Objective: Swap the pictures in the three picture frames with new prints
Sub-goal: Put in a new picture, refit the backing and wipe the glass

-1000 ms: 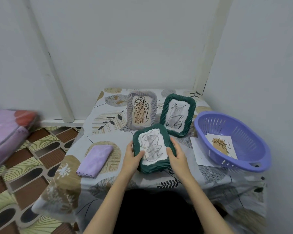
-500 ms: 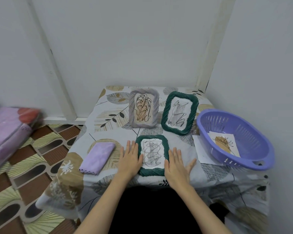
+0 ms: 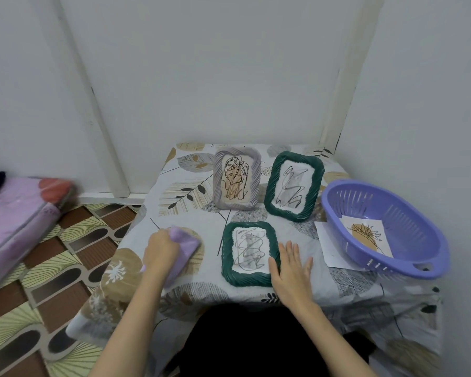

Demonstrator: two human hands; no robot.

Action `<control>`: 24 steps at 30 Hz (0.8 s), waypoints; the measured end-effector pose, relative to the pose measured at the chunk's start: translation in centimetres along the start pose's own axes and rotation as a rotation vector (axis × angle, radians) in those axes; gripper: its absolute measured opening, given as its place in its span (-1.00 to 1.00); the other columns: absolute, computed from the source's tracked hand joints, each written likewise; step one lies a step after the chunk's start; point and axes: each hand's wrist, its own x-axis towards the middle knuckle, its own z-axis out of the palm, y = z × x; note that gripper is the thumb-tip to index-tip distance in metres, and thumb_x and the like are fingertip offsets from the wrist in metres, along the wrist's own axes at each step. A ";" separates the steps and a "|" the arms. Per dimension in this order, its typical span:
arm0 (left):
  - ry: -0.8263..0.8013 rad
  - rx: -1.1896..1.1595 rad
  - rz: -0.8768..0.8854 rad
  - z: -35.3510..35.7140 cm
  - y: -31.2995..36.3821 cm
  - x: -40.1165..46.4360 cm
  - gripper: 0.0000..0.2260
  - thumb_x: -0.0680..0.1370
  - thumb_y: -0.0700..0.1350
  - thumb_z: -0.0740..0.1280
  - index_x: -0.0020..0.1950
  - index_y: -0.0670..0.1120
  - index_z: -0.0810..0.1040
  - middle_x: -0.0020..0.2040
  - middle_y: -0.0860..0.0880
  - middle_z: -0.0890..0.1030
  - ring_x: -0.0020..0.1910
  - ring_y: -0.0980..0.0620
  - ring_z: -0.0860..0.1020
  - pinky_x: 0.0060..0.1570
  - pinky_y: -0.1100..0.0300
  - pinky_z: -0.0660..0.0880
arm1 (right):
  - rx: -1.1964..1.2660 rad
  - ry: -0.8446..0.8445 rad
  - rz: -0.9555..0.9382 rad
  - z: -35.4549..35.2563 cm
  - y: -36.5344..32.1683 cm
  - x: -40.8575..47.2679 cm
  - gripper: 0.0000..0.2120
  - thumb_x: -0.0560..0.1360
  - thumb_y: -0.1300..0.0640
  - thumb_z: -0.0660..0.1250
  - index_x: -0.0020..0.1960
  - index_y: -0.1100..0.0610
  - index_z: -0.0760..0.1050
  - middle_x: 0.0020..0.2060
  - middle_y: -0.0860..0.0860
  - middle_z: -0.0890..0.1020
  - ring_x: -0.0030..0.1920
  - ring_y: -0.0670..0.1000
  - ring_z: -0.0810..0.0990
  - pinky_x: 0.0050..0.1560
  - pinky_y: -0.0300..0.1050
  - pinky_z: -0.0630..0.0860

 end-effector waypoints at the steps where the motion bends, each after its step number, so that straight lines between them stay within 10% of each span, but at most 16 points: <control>1: -0.014 -0.106 0.050 -0.3 0.6 -0.3 -0.74 0.46 -0.26 0.26 0.14 -0.18 0.51 0.08 -0.21 0.57 0.06 -0.19 0.51 -0.01 0.06 0.44 | 0.079 0.052 -0.029 0.0 -0.1 0.0 -0.48 0.61 -0.06 -0.02 0.50 0.11 0.03 0.52 0.04 0.03 0.51 -0.02 -0.12 0.45 0.06 -0.28; 6: -0.288 -0.640 0.135 -0.6 5.2 -3.8 -0.71 0.46 -0.29 0.36 0.17 -0.16 0.48 0.01 -0.09 0.55 -0.06 -0.02 0.51 -0.18 0.20 0.44 | 0.885 0.045 0.008 -2.1 -3.8 0.5 -0.74 0.54 0.02 0.24 0.16 0.12 0.48 0.05 0.10 0.59 0.04 0.03 0.57 0.07 -0.16 0.48; 11: -0.602 -1.150 -0.004 0.8 6.9 -5.1 -0.80 0.52 -0.31 0.27 0.14 -0.24 0.47 -0.05 -0.14 0.60 -0.14 -0.02 0.58 -0.34 0.21 0.57 | 1.424 -0.281 0.249 -3.6 -6.4 1.8 -0.66 0.50 -0.01 0.30 0.10 0.24 0.53 -0.07 0.16 0.65 -0.11 0.10 0.61 -0.11 -0.06 0.51; 24: -0.338 -0.811 0.307 3.1 7.6 -5.6 -0.87 0.43 -0.14 0.43 -0.05 -0.13 0.60 -0.14 -0.06 0.64 -0.16 0.05 0.57 -0.19 0.29 0.49 | 1.475 -0.376 0.284 -3.6 -5.7 1.5 -0.80 0.53 0.17 0.26 0.10 0.24 0.51 -0.08 0.12 0.64 -0.13 0.06 0.60 -0.20 -0.12 0.53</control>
